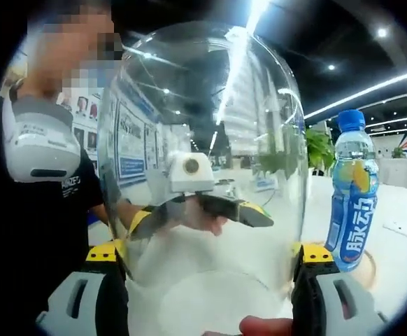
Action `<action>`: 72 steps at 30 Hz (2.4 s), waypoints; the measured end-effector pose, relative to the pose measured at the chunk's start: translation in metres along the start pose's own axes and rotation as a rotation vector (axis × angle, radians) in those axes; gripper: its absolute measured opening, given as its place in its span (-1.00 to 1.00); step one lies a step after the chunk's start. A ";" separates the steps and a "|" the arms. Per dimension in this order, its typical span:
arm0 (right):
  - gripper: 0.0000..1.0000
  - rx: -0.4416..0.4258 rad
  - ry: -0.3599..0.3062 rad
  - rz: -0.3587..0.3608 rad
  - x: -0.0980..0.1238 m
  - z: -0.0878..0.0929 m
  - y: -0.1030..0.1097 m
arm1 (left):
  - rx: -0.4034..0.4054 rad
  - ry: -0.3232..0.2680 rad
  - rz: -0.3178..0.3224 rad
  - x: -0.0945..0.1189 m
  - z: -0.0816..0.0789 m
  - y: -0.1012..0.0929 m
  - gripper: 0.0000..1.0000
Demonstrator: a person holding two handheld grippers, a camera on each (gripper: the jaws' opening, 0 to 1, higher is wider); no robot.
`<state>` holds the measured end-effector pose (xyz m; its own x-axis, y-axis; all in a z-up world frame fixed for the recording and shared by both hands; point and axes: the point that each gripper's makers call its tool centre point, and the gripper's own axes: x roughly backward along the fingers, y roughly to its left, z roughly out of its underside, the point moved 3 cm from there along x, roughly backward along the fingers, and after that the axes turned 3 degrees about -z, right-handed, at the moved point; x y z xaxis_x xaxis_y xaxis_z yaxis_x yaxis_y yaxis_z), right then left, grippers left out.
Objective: Open the cover put in the Mizone put the cover back on
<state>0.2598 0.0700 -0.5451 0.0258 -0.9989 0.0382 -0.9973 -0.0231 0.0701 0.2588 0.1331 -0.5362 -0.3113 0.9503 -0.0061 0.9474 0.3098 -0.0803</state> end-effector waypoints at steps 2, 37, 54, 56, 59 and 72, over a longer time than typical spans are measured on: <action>0.81 -0.019 -0.039 -0.001 0.001 -0.009 0.000 | 0.025 -0.037 -0.002 0.001 -0.009 0.000 0.65; 0.81 0.154 -0.075 -0.006 0.014 -0.105 0.026 | -0.153 0.081 -0.009 -0.011 -0.103 -0.034 0.70; 0.81 0.187 -0.130 -0.007 0.020 -0.154 0.033 | -0.190 0.052 -0.008 -0.017 -0.153 -0.044 0.70; 0.81 0.199 -0.124 -0.007 0.020 -0.159 0.032 | -0.202 0.059 -0.008 -0.018 -0.158 -0.045 0.70; 0.81 0.206 -0.130 -0.008 0.022 -0.166 0.030 | -0.212 0.066 -0.009 -0.019 -0.165 -0.044 0.70; 0.81 0.239 -0.147 -0.004 0.022 -0.204 0.008 | -0.227 0.030 -0.009 -0.025 -0.198 -0.021 0.70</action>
<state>0.2667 0.0564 -0.3401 0.0373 -0.9935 -0.1076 -0.9856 -0.0189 -0.1680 0.2618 0.1092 -0.3375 -0.3202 0.9470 0.0238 0.9383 0.3136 0.1459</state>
